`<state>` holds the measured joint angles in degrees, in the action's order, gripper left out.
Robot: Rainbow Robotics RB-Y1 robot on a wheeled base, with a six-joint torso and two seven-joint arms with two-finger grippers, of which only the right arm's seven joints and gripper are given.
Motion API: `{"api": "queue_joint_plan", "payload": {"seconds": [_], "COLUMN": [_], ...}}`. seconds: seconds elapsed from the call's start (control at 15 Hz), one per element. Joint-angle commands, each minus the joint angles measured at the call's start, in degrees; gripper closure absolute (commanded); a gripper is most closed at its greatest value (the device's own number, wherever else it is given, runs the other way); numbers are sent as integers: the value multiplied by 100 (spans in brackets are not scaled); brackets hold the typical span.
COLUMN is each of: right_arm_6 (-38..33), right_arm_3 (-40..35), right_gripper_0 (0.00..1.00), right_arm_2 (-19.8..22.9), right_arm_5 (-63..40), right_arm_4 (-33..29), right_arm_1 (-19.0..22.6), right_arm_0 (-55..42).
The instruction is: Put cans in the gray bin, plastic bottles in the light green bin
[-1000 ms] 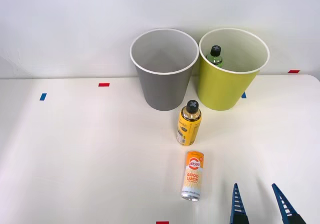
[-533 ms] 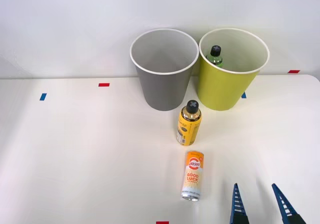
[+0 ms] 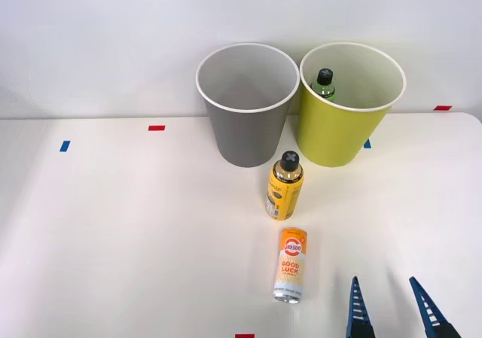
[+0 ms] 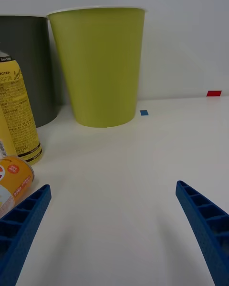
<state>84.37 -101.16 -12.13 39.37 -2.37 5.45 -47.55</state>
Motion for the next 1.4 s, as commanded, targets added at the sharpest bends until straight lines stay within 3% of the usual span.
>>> {"api": "queue_joint_plan", "payload": {"seconds": [0.07, 1.4], "right_arm_6": [0, 0], "right_arm_3": [0, 0], "right_gripper_0": [9, 10], "right_arm_2": [0, 0], "right_arm_5": [0, 0], "right_arm_4": [0, 0], "right_arm_1": [0, 0], "right_arm_0": [0, 0]}}
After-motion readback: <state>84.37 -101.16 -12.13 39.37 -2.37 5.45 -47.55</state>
